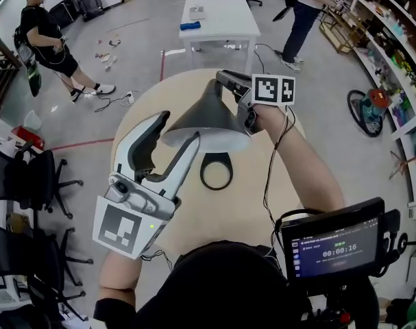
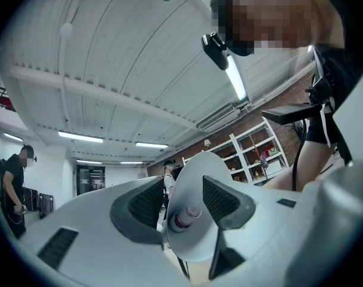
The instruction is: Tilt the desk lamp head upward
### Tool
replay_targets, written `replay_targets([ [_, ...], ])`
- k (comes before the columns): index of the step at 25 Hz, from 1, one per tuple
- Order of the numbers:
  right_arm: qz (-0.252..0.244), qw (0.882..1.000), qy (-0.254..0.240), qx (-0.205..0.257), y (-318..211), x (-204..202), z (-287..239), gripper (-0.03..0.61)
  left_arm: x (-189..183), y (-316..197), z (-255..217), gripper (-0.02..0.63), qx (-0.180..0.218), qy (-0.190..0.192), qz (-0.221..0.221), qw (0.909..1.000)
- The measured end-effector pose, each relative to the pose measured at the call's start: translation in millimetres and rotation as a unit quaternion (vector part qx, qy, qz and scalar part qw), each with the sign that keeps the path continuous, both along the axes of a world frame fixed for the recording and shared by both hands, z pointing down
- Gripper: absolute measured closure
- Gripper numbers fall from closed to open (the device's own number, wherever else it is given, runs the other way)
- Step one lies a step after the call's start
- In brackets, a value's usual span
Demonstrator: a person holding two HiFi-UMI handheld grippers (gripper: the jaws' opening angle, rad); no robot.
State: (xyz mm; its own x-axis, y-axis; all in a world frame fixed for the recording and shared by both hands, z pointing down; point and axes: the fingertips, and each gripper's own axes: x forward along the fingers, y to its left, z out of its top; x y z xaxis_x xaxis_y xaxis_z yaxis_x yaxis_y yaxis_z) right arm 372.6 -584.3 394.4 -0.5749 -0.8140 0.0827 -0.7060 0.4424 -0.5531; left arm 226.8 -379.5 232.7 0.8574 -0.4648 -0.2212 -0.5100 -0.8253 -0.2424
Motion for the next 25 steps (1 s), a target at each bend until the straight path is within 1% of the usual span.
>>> replay_targets([
  [6, 0.017, 0.999, 0.027, 0.022, 10, 7, -10, 0.471, 3, -8, 12, 0.399, -0.015, -0.003, 0.008, 0.9998],
  [9, 0.028, 0.999, 0.034, 0.018, 12, 15, -5, 0.471, 5, -15, 22, 0.399, -0.025, -0.001, 0.009, 0.9996],
  [11, 0.04, 0.998, 0.035, 0.014, 19, 25, 0, 0.471, 6, -16, 31, 0.399, -0.035, -0.007, 0.013, 0.9993],
  [14, 0.066, 0.996, 0.056, 0.009, 50, 39, 3, 0.471, 4, -3, 37, 0.399, -0.051, -0.008, 0.017, 0.9985],
  [17, 0.094, 0.993, 0.073, 0.001, 83, 46, 6, 0.471, -8, 3, 45, 0.399, -0.07, -0.002, 0.008, 0.9975],
  [21, 0.115, 0.991, 0.065, -0.004, 118, 43, 15, 0.471, -31, -10, 65, 0.399, -0.097, 0.014, -0.013, 0.9951],
  [23, 0.113, 0.992, 0.048, -0.002, 139, 33, 21, 0.471, -44, -15, 87, 0.399, -0.121, 0.01, -0.025, 0.9923],
  [25, 0.111, 0.993, 0.025, 0.001, 162, 22, 29, 0.471, -56, -19, 119, 0.399, -0.153, 0.0, -0.039, 0.9874],
])
